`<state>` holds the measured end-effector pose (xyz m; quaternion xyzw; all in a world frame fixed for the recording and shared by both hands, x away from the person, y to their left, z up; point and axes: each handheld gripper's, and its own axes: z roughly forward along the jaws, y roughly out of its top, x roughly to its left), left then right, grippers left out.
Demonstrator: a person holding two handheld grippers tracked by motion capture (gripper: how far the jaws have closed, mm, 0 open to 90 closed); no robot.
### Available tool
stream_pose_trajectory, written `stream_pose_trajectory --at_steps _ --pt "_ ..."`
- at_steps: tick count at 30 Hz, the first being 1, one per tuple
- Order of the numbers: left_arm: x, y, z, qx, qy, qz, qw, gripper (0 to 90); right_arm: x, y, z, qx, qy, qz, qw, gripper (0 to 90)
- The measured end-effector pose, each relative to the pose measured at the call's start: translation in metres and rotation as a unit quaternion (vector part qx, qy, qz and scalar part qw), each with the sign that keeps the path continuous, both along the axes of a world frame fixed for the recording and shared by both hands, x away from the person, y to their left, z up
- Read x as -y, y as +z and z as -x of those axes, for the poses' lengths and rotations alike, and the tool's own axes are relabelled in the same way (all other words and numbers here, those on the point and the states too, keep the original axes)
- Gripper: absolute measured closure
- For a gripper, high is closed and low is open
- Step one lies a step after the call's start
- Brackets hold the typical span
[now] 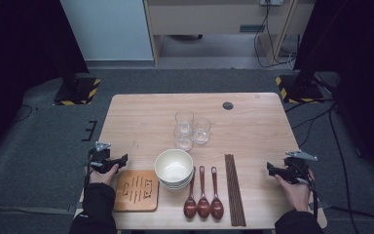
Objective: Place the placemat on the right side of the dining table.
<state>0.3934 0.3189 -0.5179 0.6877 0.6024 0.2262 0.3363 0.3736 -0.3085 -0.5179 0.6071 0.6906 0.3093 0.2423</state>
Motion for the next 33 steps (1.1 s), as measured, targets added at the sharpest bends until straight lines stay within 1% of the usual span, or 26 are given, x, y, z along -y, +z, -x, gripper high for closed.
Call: stream_pose_trajectory --at_steps 2,4,6,8,10,12,13,16,17,21,22,24,33 --pt "0.0 0.004 0.007 0.011 0.0 0.008 0.9999 22.5 -0.002 0.004 0.002 0.011 0.008 -0.002 0.9999 11.9" --pt "0.001 0.008 0.013 0.017 -0.002 0.012 0.9998 23.1 -0.004 0.007 0.005 0.017 0.014 -0.003 0.9998 12.0" --pt "0.003 0.01 0.018 0.019 -0.002 0.02 0.9996 23.7 -0.006 0.011 0.007 0.023 0.022 -0.003 0.9995 12.2" --pt "0.006 0.013 0.022 0.022 -0.007 0.026 0.9994 24.5 -0.008 0.014 0.011 0.029 0.024 -0.004 0.9993 12.3" --pt "0.008 0.014 0.024 0.022 -0.012 0.023 0.9994 24.4 -0.01 0.017 0.014 0.033 0.027 -0.007 0.9991 12.2" --pt "0.012 0.018 0.032 0.028 -0.023 0.019 0.9992 24.5 -0.011 0.02 0.016 0.036 0.03 -0.008 0.9988 12.2" --pt "0.012 0.018 0.032 0.028 -0.023 0.019 0.9992 24.3 -0.011 0.02 0.016 0.036 0.03 -0.008 0.9988 12.2" --pt "0.014 0.021 0.042 0.033 -0.027 0.016 0.999 22.9 -0.014 0.024 0.018 0.041 0.03 -0.007 0.9987 12.1" --pt "0.014 0.021 0.045 0.033 -0.029 0.012 0.999 22.5 -0.014 0.024 0.018 0.044 0.029 -0.005 0.9986 12.1" --pt "0.014 0.02 0.05 0.031 -0.031 0.005 0.999 21.4 -0.016 0.024 0.02 0.038 0.03 -0.002 0.9988 11.7" --pt "0.014 0.019 0.051 0.03 -0.03 0.005 0.9991 21.4 -0.016 0.024 0.02 0.036 0.032 0.003 0.9988 11.6" --pt "0.014 0.019 0.053 0.029 -0.031 0.007 0.9991 20.9 -0.017 0.024 0.02 0.034 0.033 0.004 0.9989 11.6" --pt "0.016 0.017 0.06 0.02 -0.039 -0.002 0.999 20.1 -0.021 0.024 0.021 0.032 0.038 0.009 0.9987 11.0"
